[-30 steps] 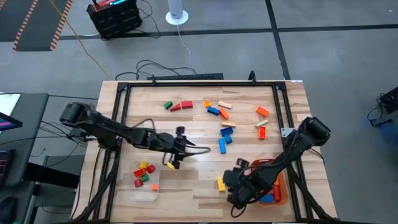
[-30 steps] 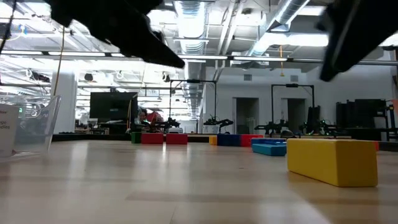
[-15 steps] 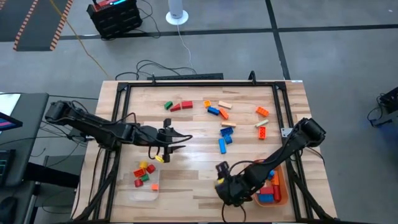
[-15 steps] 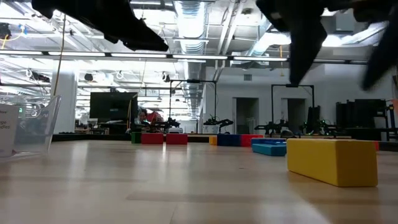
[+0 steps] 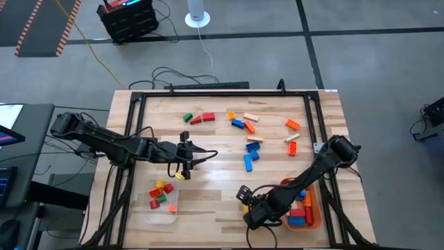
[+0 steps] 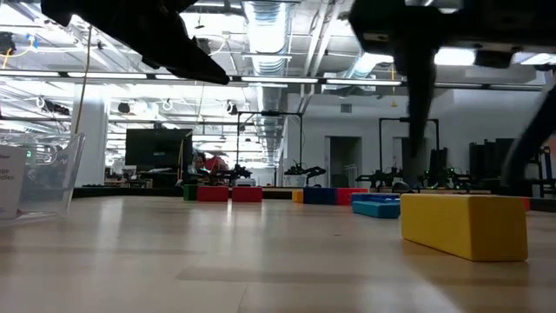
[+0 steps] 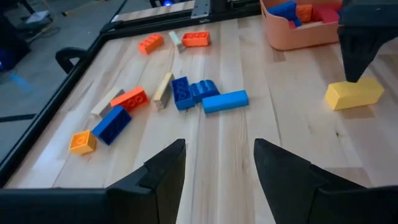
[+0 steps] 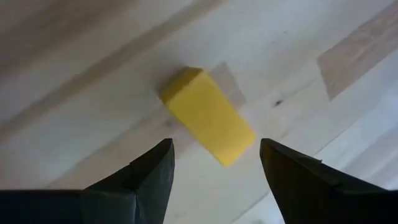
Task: Sort blocks by size
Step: Put the large yellow block into the orange bin
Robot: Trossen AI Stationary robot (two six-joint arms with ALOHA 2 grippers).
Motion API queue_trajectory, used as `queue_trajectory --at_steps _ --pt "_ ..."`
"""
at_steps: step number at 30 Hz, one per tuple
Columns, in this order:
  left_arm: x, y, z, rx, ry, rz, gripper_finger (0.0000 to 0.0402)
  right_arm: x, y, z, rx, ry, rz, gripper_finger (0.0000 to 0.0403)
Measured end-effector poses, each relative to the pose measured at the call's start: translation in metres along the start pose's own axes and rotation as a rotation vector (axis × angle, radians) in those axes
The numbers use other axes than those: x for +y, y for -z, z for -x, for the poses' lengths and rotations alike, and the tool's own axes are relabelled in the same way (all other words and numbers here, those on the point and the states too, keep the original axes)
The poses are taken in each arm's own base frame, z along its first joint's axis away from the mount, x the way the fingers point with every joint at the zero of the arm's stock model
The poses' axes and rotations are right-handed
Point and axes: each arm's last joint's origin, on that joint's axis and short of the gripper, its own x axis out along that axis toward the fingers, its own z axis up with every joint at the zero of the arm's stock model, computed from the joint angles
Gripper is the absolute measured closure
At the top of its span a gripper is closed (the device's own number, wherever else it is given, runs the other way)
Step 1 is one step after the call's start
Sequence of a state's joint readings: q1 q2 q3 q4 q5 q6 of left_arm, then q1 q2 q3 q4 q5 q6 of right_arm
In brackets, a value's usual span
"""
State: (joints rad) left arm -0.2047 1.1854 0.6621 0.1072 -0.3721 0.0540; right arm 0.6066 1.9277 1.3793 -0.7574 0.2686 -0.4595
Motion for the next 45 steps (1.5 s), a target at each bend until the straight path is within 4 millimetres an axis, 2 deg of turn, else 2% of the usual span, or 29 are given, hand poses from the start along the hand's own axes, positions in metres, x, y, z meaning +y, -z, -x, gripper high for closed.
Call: queue_trajectory --at_steps 8,14,18,23,31,35,40,45 --pt "0.0 0.004 0.0 0.038 0.001 0.0 0.0217 -0.005 -0.002 -0.012 -0.011 0.007 0.17 0.0132" --pt "0.0 0.005 0.0 0.054 0.001 0.001 0.0217 -0.009 0.001 -0.022 -0.026 -0.053 0.168 0.0142" --pt "0.0 0.006 0.0 0.056 0.001 -0.001 0.0217 -0.01 0.002 -0.031 -0.012 -0.066 0.182 0.0158" --pt "0.0 0.007 0.0 0.068 0.0 -0.008 0.0217 -0.015 0.003 -0.032 -0.039 -0.093 0.159 0.0182" --pt "0.0 0.008 0.0 0.082 0.002 -0.011 0.0217 -0.022 0.009 -0.033 -0.038 -0.149 0.032 0.0247" --pt "0.0 0.009 0.001 0.095 0.0 -0.013 0.0217 -0.024 0.014 -0.034 -0.001 -0.165 -0.073 0.0247" --pt "0.0 0.009 0.001 0.095 -0.003 0.002 0.0217 -0.03 0.026 -0.034 0.08 -0.194 -0.254 0.0224" --pt "0.0 0.009 0.001 0.095 -0.003 0.002 0.0217 -0.032 0.038 -0.025 0.146 -0.231 -0.329 0.0241"
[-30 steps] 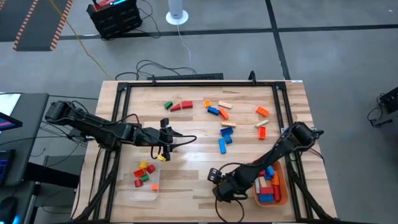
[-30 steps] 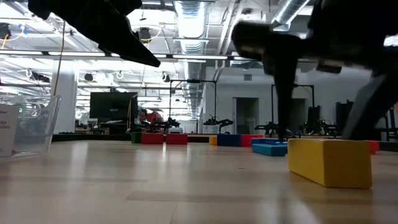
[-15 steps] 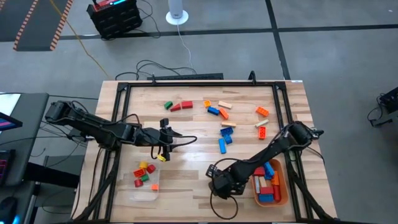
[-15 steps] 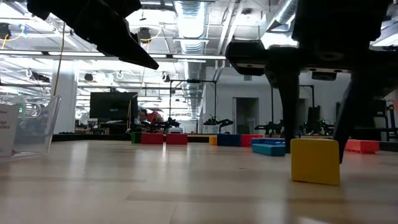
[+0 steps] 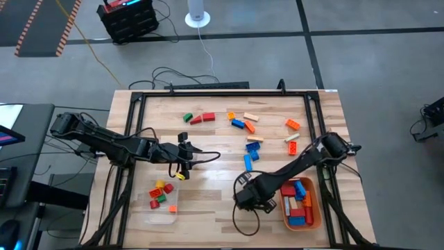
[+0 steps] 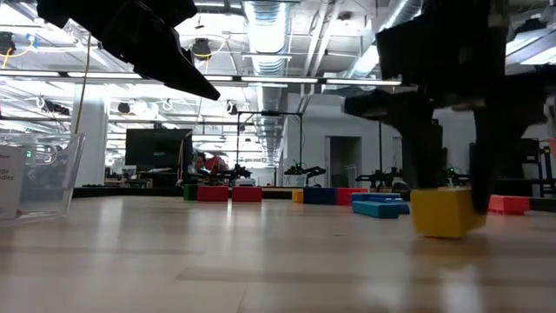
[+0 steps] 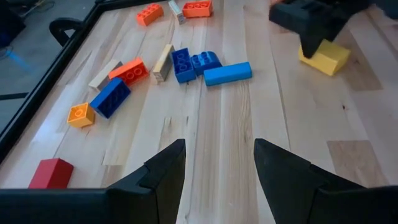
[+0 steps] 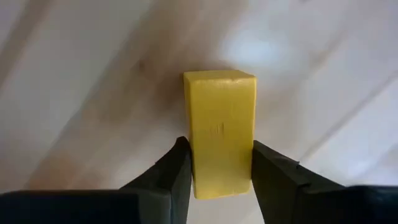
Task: Sort blocks by size
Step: Put the large yellow block into the orange bin, then put the large brown block into the orange bin
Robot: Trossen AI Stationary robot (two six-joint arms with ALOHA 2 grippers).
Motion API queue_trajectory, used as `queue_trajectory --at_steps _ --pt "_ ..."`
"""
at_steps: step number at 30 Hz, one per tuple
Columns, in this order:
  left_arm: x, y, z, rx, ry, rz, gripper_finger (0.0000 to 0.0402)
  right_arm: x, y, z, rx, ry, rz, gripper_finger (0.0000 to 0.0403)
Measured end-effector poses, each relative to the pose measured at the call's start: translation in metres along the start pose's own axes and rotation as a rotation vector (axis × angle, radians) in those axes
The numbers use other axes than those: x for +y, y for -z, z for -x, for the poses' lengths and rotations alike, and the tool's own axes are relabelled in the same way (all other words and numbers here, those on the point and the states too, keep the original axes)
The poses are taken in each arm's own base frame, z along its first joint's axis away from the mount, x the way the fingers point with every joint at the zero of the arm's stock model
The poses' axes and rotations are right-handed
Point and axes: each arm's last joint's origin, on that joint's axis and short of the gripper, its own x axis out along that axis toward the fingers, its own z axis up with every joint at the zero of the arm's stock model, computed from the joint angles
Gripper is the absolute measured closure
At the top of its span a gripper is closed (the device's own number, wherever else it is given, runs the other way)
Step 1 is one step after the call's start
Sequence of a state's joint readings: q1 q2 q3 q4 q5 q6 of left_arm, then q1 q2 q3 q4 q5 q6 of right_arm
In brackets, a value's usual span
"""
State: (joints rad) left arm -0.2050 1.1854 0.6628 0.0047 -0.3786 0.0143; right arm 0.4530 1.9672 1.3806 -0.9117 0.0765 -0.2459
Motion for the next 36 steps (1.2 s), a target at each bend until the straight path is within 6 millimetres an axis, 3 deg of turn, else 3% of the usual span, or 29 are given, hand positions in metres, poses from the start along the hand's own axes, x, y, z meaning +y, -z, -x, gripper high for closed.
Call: queue_trajectory --at_steps 11,17,21,28,36 --pt "0.0 0.0 0.0 0.001 0.0 0.0 0.0217 -0.004 0.024 0.057 -0.053 0.008 -0.219 0.0233" --pt "0.0 0.002 0.0 0.024 0.0 -0.001 0.0217 0.02 0.052 0.1 -0.011 -0.13 -0.508 0.0242" --pt "0.0 0.002 0.0 0.023 0.0 0.003 0.0217 0.043 0.069 0.121 0.055 -0.134 -0.685 0.0239" --pt "0.0 0.003 0.0 0.034 0.0 0.01 0.0217 0.075 0.095 0.128 0.315 -0.02 -0.896 0.0222" --pt "0.0 0.004 0.0 0.036 0.001 0.007 0.0217 0.081 0.095 0.126 0.301 -0.016 -0.933 0.0167"
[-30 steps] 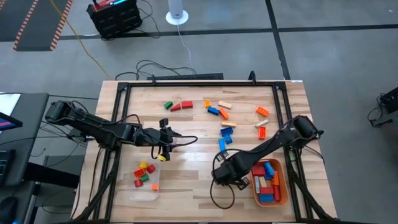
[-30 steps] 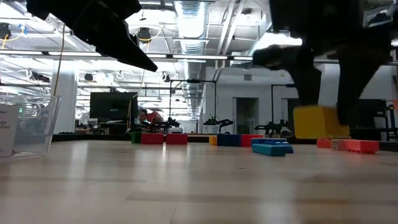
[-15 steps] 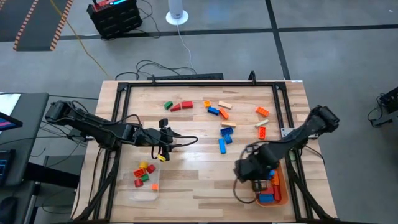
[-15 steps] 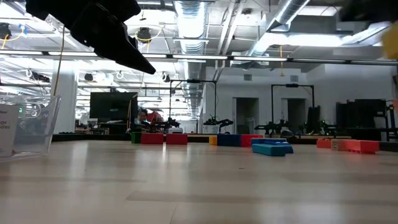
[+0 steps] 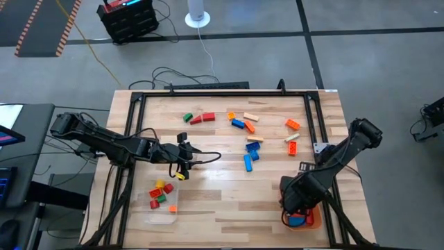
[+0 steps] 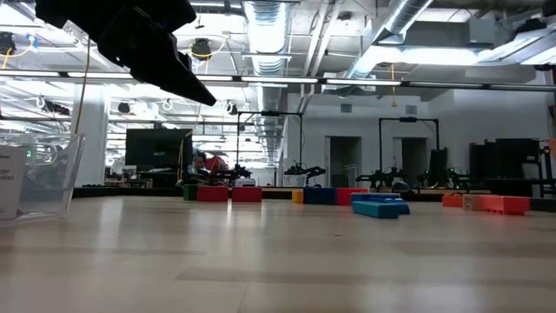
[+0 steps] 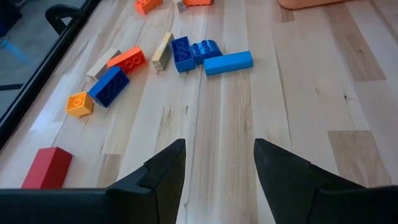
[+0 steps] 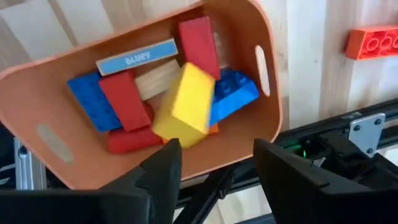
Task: Sort blocks by size
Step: Put the large brown block into the orange bin
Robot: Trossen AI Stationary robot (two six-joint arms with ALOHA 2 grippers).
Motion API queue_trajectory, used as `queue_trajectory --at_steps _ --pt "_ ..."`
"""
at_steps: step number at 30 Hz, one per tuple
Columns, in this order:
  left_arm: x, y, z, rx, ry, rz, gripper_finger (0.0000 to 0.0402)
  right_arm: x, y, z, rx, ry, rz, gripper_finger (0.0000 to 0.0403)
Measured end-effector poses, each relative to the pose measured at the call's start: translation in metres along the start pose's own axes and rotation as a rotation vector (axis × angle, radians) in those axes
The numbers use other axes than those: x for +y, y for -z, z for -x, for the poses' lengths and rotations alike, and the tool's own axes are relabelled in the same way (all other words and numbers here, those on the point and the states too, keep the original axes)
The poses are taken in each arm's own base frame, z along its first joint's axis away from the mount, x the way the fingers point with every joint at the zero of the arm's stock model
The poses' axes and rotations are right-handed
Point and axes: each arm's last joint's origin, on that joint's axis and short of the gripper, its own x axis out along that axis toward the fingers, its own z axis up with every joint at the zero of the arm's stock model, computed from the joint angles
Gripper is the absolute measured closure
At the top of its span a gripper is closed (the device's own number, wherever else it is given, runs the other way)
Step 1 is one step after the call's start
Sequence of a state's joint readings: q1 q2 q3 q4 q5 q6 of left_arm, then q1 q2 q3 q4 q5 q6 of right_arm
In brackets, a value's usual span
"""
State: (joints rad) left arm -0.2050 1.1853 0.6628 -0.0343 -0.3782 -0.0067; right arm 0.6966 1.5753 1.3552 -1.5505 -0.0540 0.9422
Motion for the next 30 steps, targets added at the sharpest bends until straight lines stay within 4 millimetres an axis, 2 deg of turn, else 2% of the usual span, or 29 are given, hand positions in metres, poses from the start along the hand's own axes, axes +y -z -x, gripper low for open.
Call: queue_trajectory --at_steps 3,6,11,16,19,22,26,30 --pt "0.0 0.0 0.0 -0.001 0.0 -0.001 0.0217 -0.006 -0.004 0.001 0.015 0.015 0.006 0.016" --pt "0.0 -0.001 0.0 -0.014 0.0 0.004 0.0217 -0.016 -0.015 0.002 -0.062 0.061 -0.001 0.0161" --pt "0.0 -0.005 0.0 -0.049 0.001 0.018 0.0217 -0.05 -0.049 0.005 -0.267 0.251 -0.202 0.0175" --pt "-0.002 -0.002 -0.006 -0.026 -0.001 0.011 0.0217 -0.078 -0.091 0.003 -0.407 0.227 -0.22 0.0189" --pt "-0.005 0.003 -0.013 0.008 -0.001 0.0 0.0217 -0.095 -0.119 -0.011 -0.499 0.168 -0.25 0.0193" --pt "-0.007 0.007 -0.019 0.036 -0.005 -0.007 0.0217 -0.115 -0.137 -0.034 -0.548 0.126 -0.327 0.0193" --pt "-0.009 0.01 -0.022 0.052 -0.024 -0.018 0.0217 -0.141 -0.146 -0.057 -0.528 0.086 -0.412 0.0189" --pt "-0.013 0.009 -0.02 0.046 -0.015 -0.055 0.0217 -0.153 -0.148 -0.071 -0.47 0.107 -0.307 0.0181"
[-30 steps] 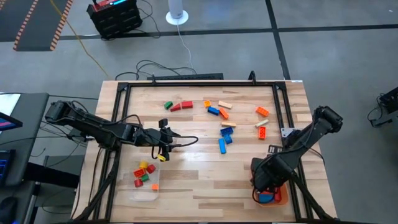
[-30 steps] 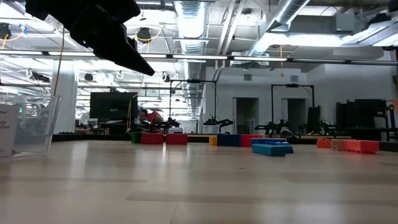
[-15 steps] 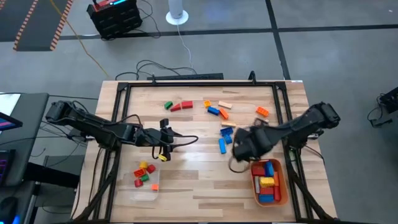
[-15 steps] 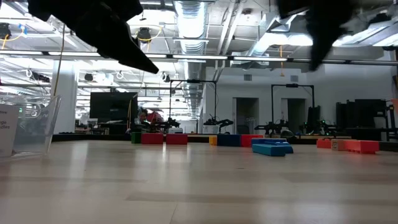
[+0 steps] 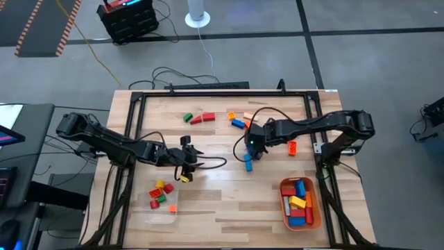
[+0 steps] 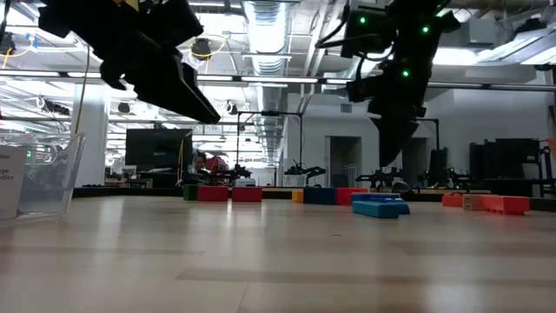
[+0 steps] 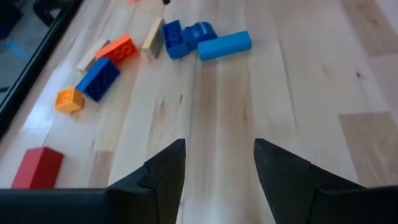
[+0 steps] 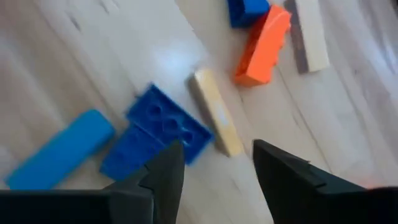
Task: Sort blocks by size
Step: Put the large brown block into the orange bin
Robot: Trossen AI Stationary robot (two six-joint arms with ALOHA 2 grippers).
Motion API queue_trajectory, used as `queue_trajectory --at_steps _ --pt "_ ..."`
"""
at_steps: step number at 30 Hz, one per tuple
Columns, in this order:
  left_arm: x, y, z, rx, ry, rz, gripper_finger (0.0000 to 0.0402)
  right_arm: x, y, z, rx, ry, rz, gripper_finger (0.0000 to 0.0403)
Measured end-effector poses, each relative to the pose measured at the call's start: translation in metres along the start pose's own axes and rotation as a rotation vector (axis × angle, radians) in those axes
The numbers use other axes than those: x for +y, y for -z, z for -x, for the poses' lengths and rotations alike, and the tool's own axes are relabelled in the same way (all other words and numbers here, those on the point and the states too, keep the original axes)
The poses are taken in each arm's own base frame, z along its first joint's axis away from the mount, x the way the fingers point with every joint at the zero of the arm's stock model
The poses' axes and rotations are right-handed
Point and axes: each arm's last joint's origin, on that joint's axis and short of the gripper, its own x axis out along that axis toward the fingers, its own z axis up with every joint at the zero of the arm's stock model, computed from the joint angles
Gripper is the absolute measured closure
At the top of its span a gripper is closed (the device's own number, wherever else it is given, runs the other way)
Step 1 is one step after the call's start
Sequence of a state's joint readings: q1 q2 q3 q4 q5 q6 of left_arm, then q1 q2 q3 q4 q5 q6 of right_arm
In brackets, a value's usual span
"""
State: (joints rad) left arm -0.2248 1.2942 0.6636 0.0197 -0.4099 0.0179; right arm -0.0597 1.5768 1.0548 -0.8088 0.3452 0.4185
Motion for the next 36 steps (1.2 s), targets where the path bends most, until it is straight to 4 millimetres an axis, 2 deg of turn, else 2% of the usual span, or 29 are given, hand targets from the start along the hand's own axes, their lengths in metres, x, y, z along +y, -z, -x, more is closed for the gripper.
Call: queue_trajectory --at_steps 9,18,25,33,36 --pt "-0.002 0.001 0.001 0.011 0.009 -0.017 0.0217 -0.016 -0.004 -0.007 0.031 -0.004 0.149 0.017" --pt "-0.004 0.001 0.002 0.005 0.017 -0.021 0.0217 -0.025 0.02 -0.038 0.093 -0.038 0.218 0.017" --pt "-0.004 -0.001 0.002 -0.012 0.018 -0.029 0.0217 -0.028 0.023 -0.049 0.054 -0.043 0.26 0.017" --pt "-0.005 -0.001 0.002 -0.012 0.018 -0.036 0.0217 -0.034 0.013 -0.054 -0.041 -0.079 0.275 0.0181" --pt "-0.005 0.0 0.002 -0.008 0.018 -0.039 0.0217 -0.035 0.011 -0.063 -0.024 -0.097 0.277 0.0192"
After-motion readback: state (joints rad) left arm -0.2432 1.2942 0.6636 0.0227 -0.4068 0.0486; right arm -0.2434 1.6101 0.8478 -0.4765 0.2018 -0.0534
